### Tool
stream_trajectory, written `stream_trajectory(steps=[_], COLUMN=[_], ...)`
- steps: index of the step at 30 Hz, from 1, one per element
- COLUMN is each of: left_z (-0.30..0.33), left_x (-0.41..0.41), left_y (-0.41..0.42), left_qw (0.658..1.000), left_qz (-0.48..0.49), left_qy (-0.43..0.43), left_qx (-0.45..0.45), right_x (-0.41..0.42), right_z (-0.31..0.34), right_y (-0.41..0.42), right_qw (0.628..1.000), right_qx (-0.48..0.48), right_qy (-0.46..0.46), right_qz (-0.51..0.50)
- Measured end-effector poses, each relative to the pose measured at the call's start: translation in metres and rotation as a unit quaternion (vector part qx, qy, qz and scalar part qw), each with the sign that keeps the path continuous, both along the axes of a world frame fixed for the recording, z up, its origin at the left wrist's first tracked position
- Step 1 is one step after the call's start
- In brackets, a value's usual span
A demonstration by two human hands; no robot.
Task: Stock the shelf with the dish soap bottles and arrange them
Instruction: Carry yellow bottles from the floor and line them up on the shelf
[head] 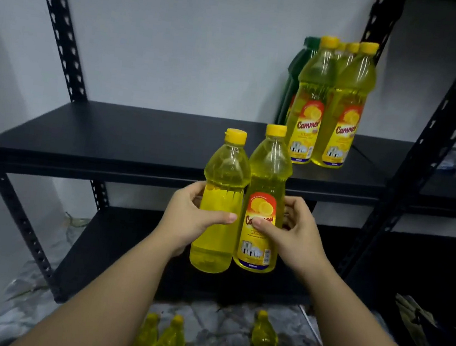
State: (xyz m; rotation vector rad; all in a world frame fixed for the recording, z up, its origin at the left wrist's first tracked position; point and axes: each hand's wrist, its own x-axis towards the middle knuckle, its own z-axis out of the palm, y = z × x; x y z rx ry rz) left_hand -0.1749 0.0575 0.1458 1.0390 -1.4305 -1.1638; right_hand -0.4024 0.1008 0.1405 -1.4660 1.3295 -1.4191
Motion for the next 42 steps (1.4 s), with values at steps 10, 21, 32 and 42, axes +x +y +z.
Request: stream_trajectory(steps=[10,21,32,42], left_z=[0.119,0.137,0.108,0.097], left_x=[-0.009,-0.002,0.001,-0.017], left_y=[-0.055,-0.105,-0.117,-0.121], left_qw=[0.994,0.993,0.988,0.962], left_qz=[0.021,0.048,0.103,0.204], left_qy=[0.017,-0.012,-0.025,-0.084], left_qx=[-0.101,-0.107,-0.116,-0.162], right_x=[-0.011,0.005,0.02,0.023], right_z=[0.111,0.121,0.089,0.066], right_y=[-0.061,-0.117,-0.133,-0.137], right_qw=[0.993,0.988,0.988,0.992], right_qx=[-0.113,-0.147,-0.155,-0.097], right_qy=[0.038,0.038,0.001,0.075], right_qz=[-0.011,-0.002,-0.009,-0.003])
